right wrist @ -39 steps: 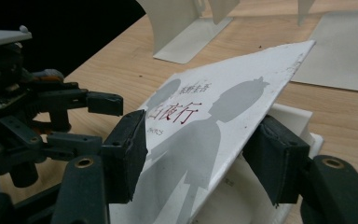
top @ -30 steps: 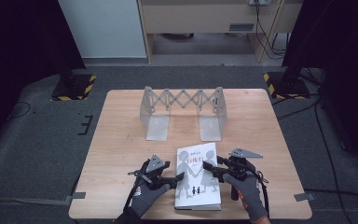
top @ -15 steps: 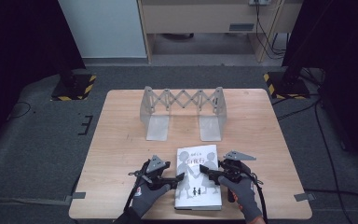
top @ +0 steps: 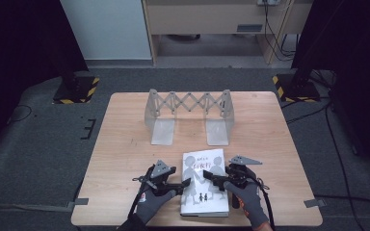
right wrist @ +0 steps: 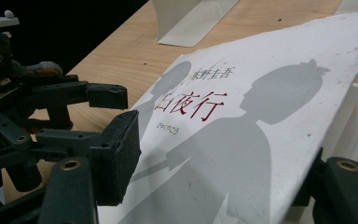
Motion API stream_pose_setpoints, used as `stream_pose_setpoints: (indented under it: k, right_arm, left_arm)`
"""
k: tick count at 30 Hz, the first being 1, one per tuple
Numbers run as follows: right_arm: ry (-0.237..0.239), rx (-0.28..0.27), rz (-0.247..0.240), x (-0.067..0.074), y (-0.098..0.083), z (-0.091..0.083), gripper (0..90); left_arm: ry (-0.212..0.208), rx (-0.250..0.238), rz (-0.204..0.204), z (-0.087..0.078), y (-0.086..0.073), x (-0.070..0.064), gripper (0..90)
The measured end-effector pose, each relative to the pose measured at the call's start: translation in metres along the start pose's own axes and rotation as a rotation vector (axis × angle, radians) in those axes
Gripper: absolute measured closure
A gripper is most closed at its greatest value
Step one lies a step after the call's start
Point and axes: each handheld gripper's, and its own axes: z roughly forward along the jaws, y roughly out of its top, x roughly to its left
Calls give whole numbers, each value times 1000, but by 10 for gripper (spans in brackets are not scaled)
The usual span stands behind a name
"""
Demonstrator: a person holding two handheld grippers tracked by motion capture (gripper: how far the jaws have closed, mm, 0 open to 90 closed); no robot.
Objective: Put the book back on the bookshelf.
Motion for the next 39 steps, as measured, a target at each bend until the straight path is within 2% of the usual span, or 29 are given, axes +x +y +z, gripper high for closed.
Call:
stream_pose_setpoints:
  k: [3,6,24,26,28,29,33,39]
  right_arm:
    - [3,-7,11,-1,-2,0,339]
    - [5,-49,38,-3,-7,0,350]
    - [0,-52,24,1,-7,2,311]
    - [-12,-46,21,0,-6,2,362]
    - [-22,-46,38,-1,-5,1,409]
    - [-24,-44,43,-2,-5,1,430]
    - [-35,-40,40,-2,-5,0,462]
    - [-32,-43,74,-3,-4,-1,511]
  left_arm:
    - [-1,-1,-2,0,0,0,205]
    - [0,-1,-2,0,0,0,205]
    - [-5,-1,-8,1,-1,1,196]
    - [-4,-1,-7,1,-1,1,196]
    - [-5,-1,-8,1,-1,1,198]
    - [-9,-2,-20,1,-1,2,199]
    - [-15,0,-29,1,-1,2,206]
    - [-13,-3,-26,0,0,2,231]
